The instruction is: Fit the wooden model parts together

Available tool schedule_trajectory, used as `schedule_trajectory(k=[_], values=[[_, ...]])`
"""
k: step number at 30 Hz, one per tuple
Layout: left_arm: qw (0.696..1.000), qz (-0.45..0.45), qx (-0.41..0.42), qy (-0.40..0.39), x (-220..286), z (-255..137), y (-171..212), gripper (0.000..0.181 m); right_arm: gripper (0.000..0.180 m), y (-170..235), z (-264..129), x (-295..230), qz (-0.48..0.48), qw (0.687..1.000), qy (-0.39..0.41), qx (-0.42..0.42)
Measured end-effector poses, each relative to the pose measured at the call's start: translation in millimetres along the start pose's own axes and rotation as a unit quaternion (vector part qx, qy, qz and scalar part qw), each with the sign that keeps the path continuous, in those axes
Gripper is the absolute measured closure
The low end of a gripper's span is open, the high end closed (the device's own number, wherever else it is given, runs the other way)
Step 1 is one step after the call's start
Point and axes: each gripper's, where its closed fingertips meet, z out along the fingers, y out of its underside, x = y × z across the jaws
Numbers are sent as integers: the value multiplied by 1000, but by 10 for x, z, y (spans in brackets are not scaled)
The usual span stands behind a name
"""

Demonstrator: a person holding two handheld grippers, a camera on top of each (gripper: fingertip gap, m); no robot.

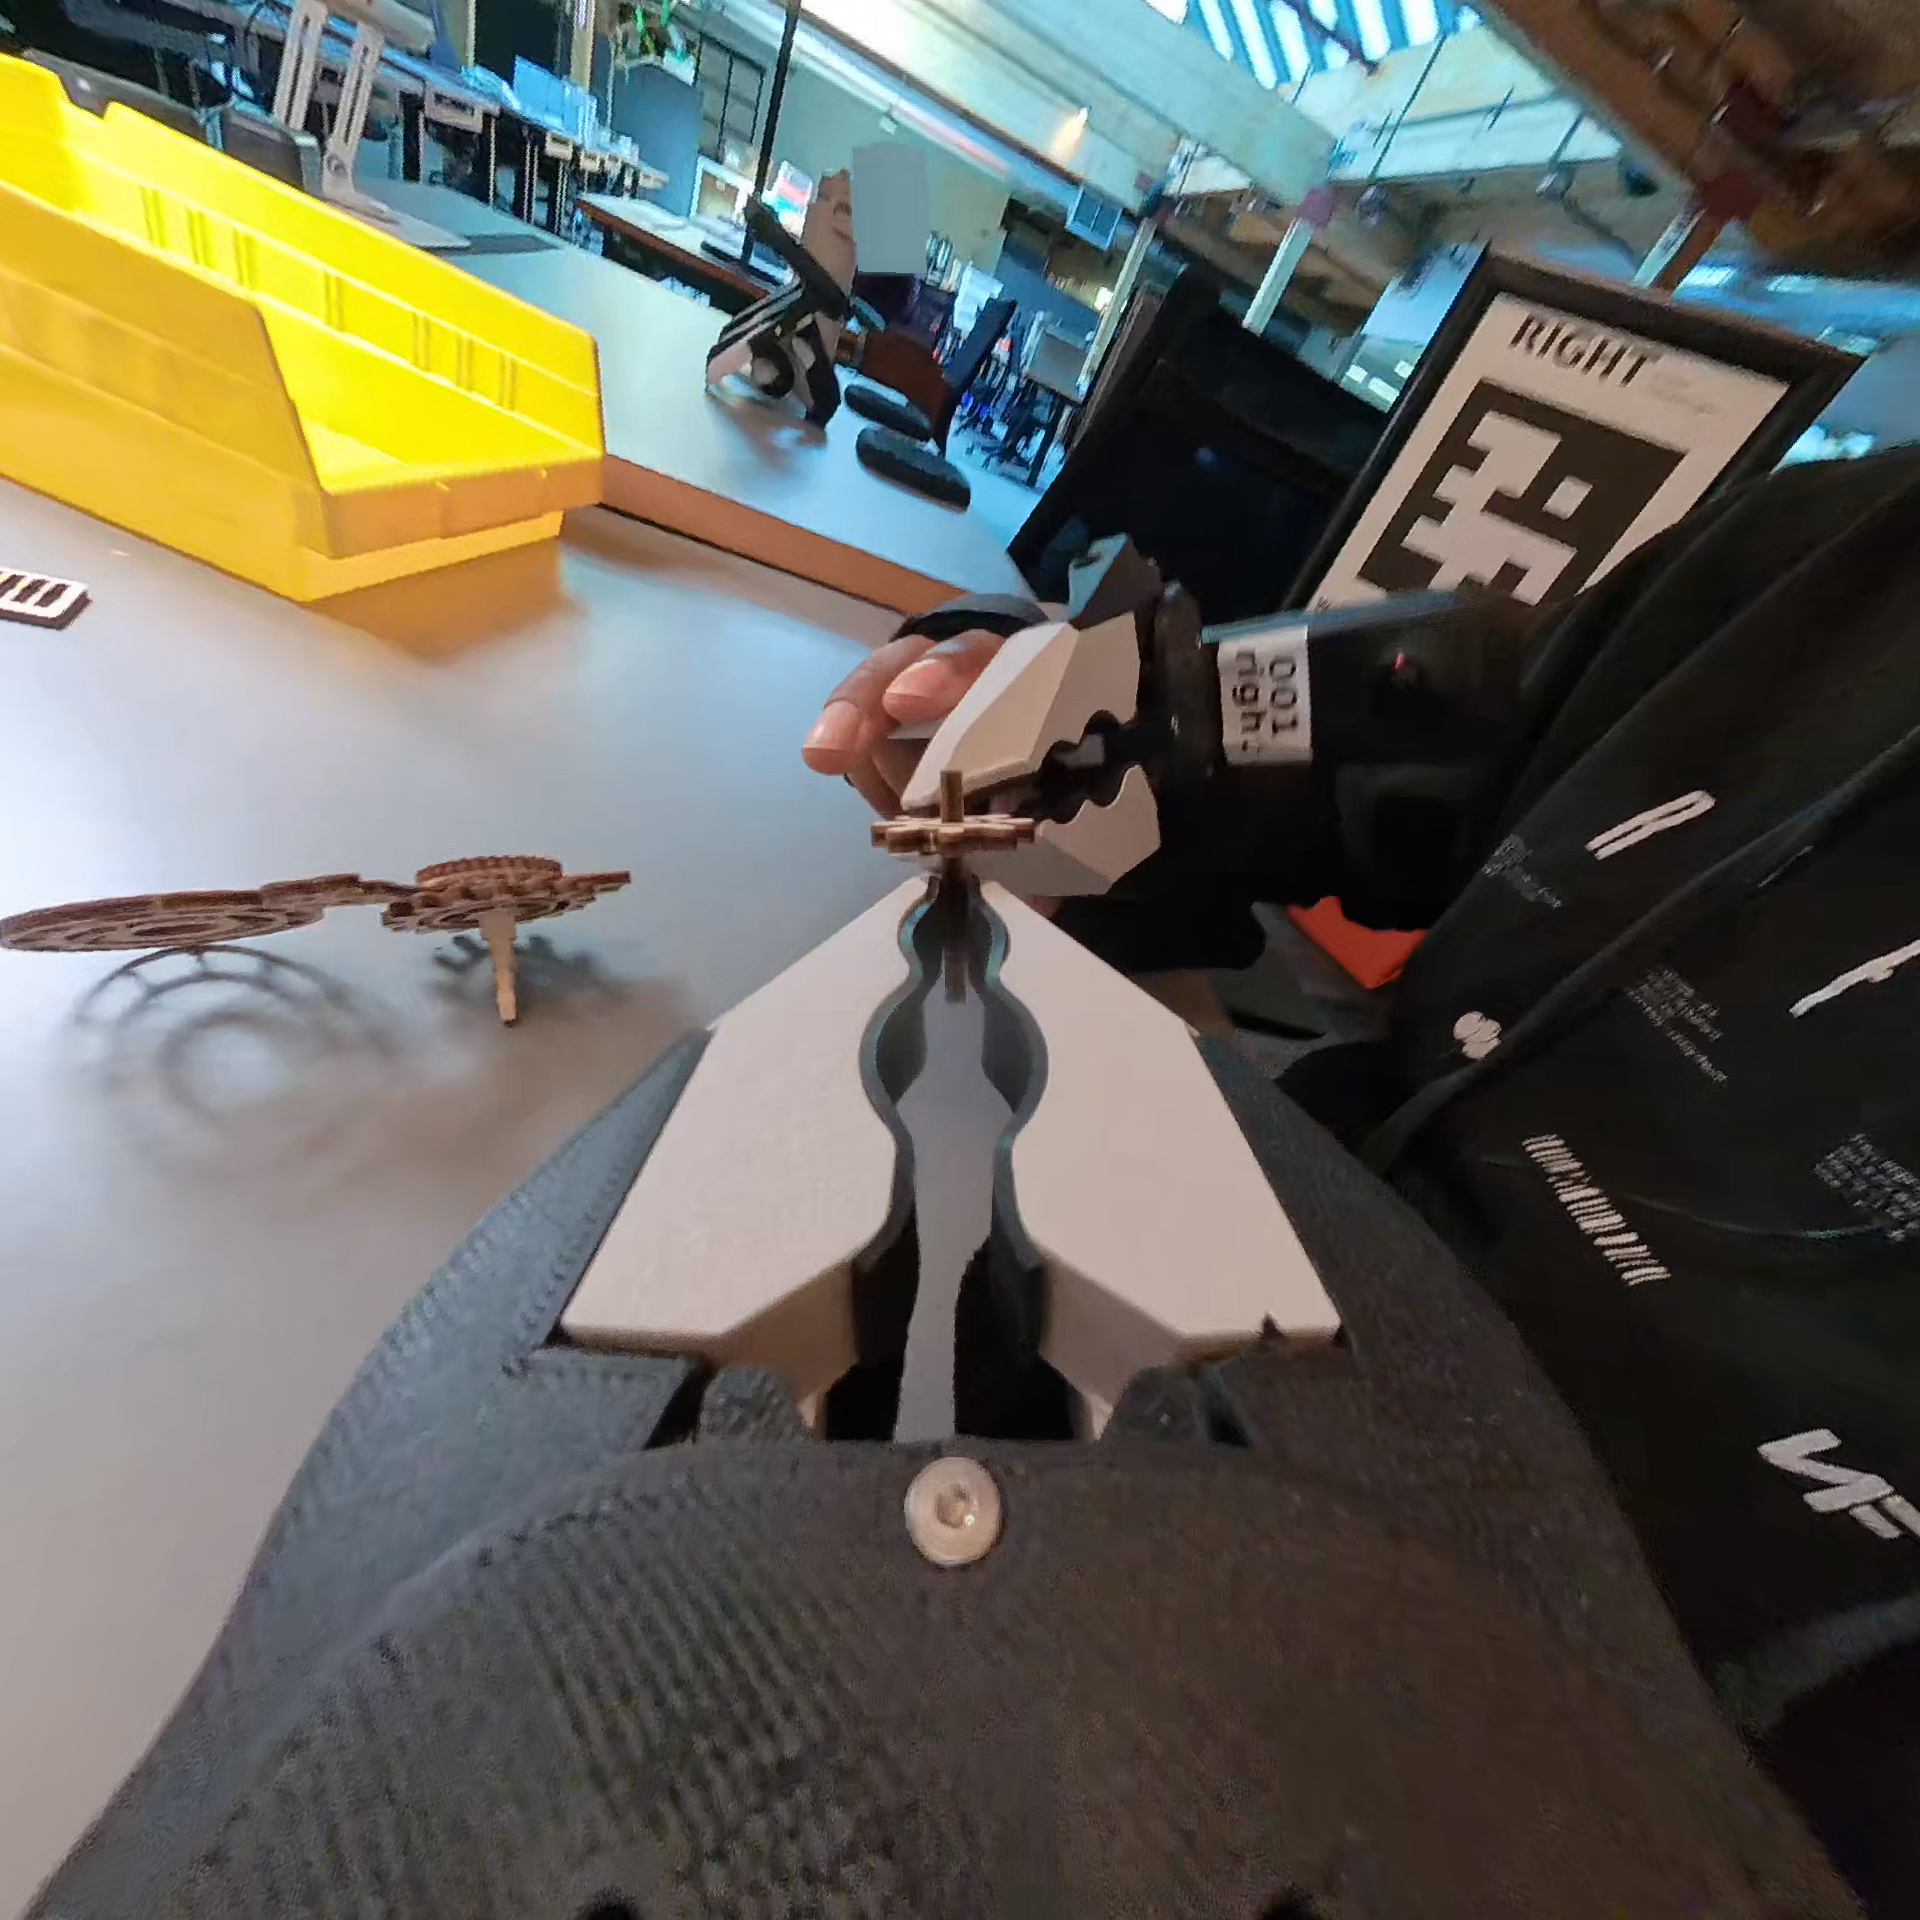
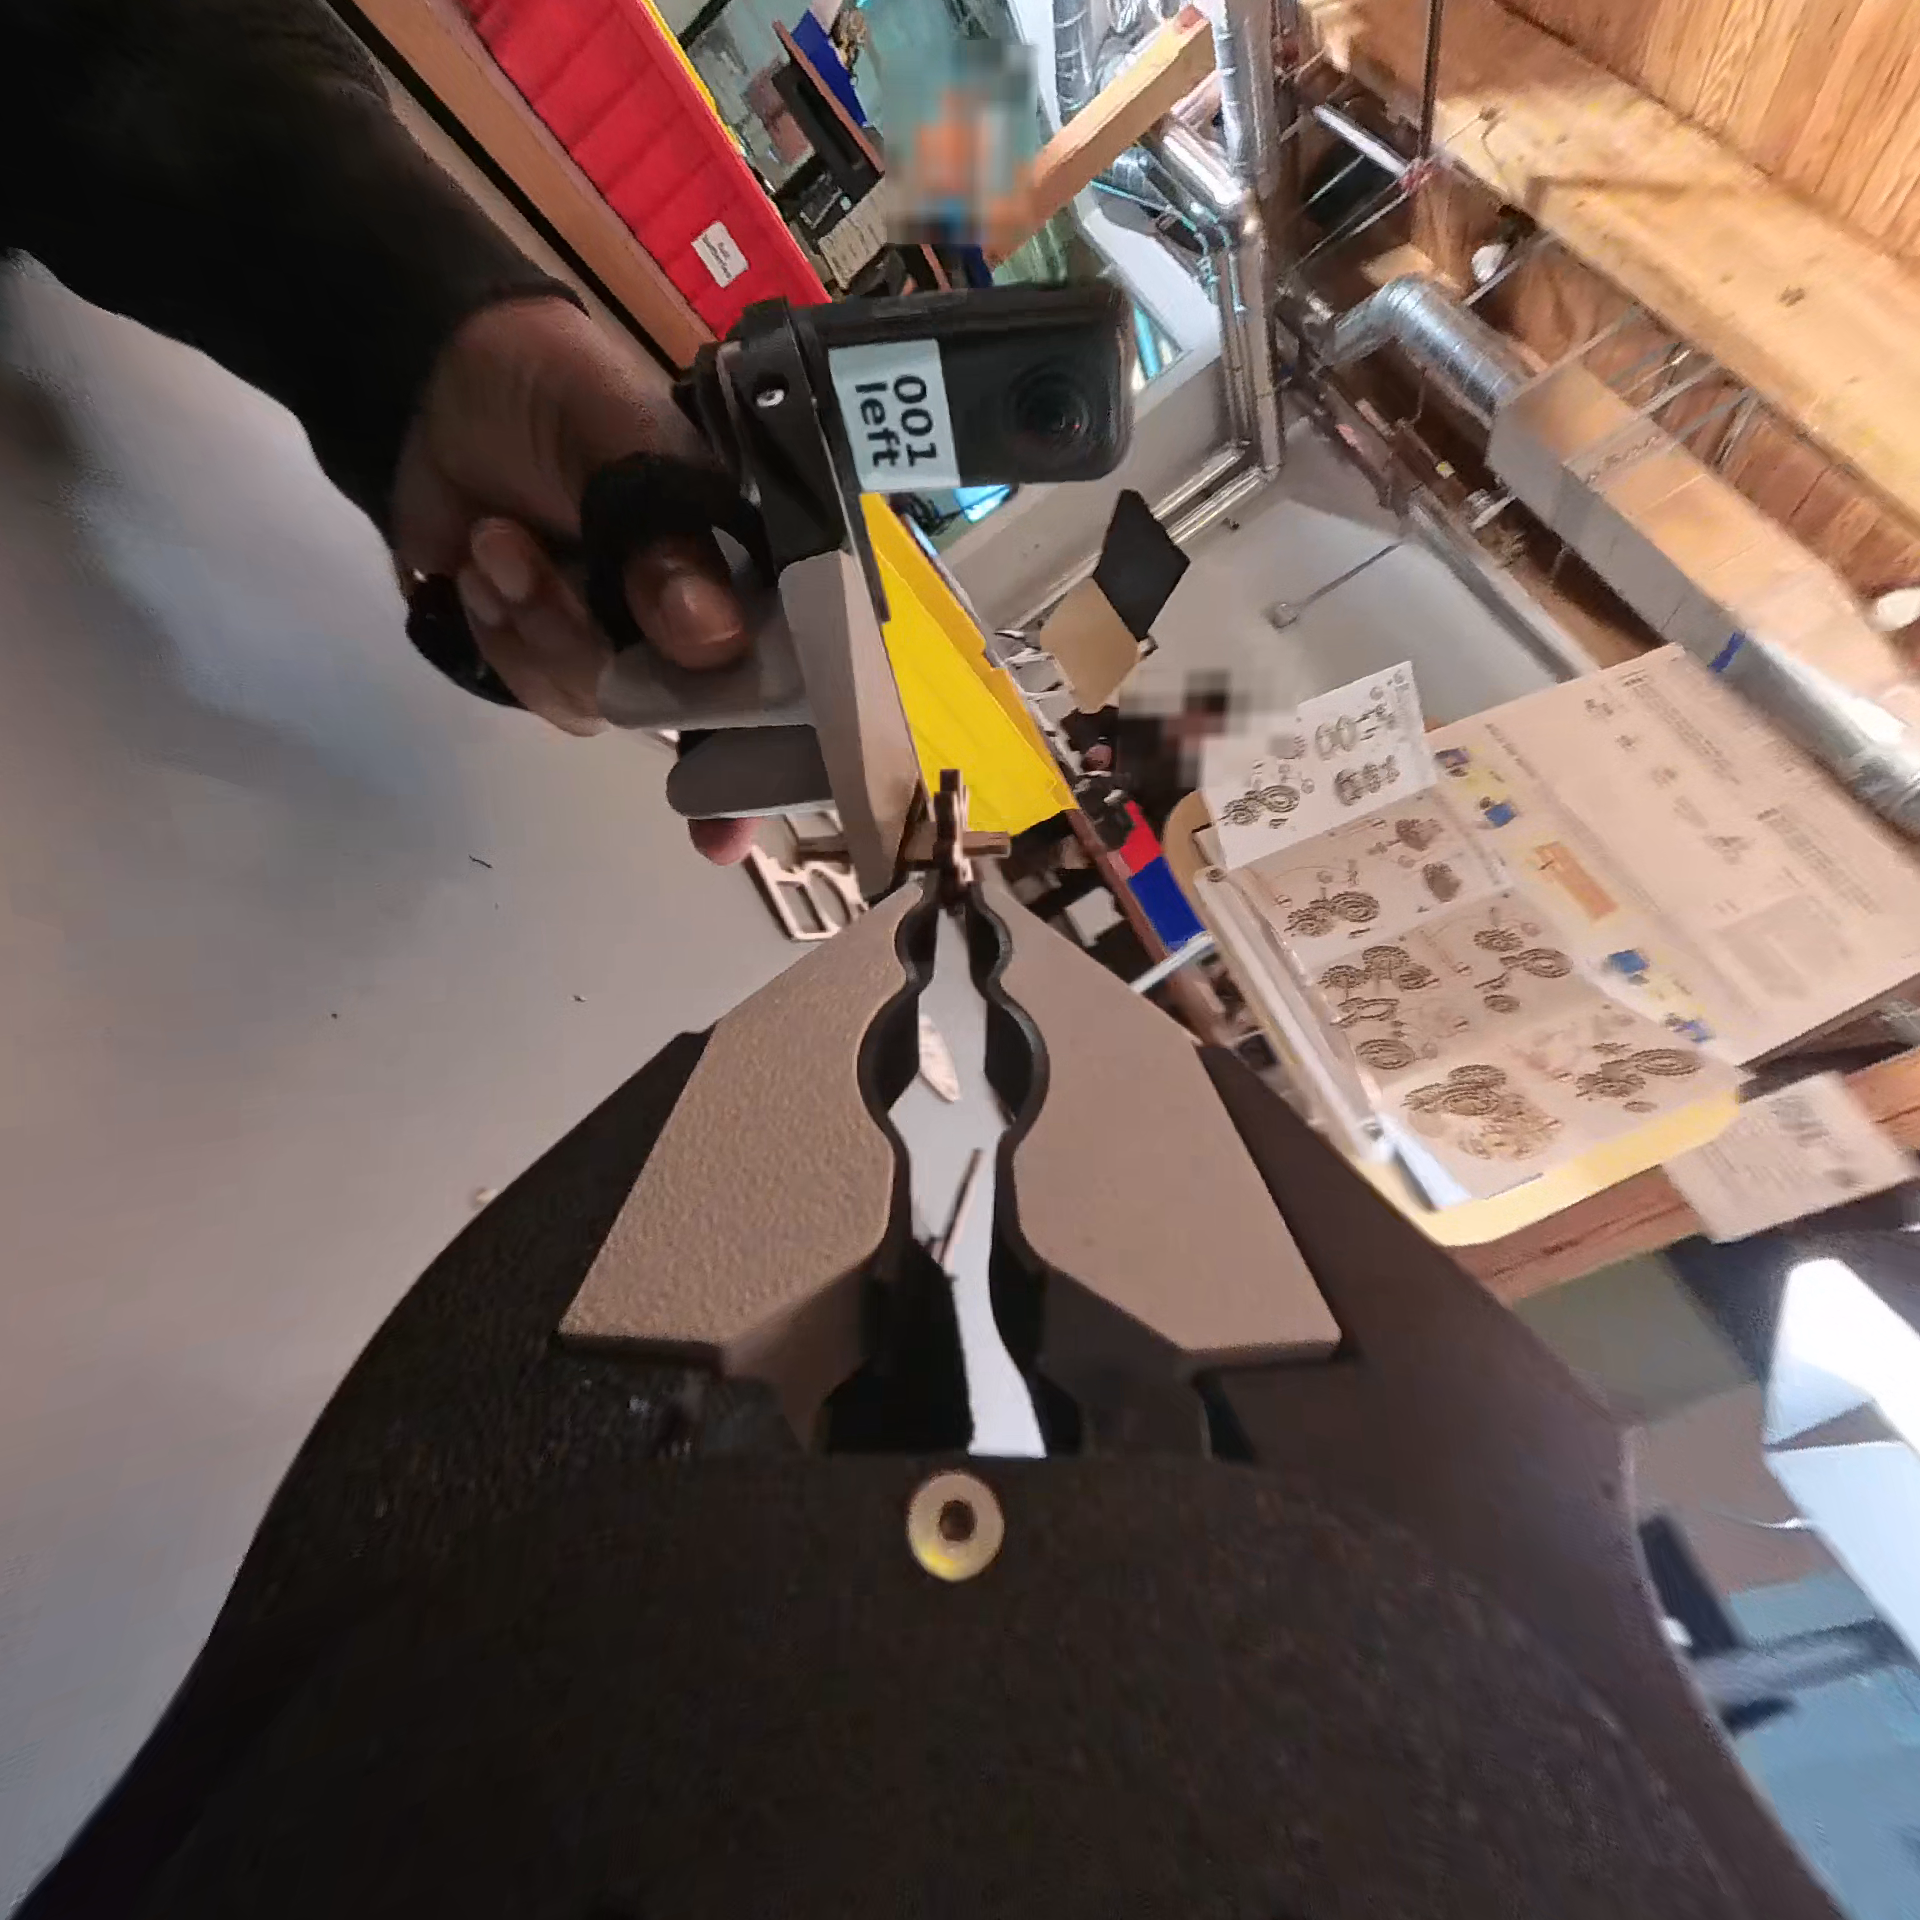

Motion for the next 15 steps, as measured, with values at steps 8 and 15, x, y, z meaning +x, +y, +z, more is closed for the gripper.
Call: schedule_trajectory(k=[8,15], values=[[983,123,-110,-77,-197,-53,246,180,155,68,-1,-171,350,921,-171,28],[969,169,-168,-73,-188,-23,407,179,158,126,22,-364,372,901,-222,7]])
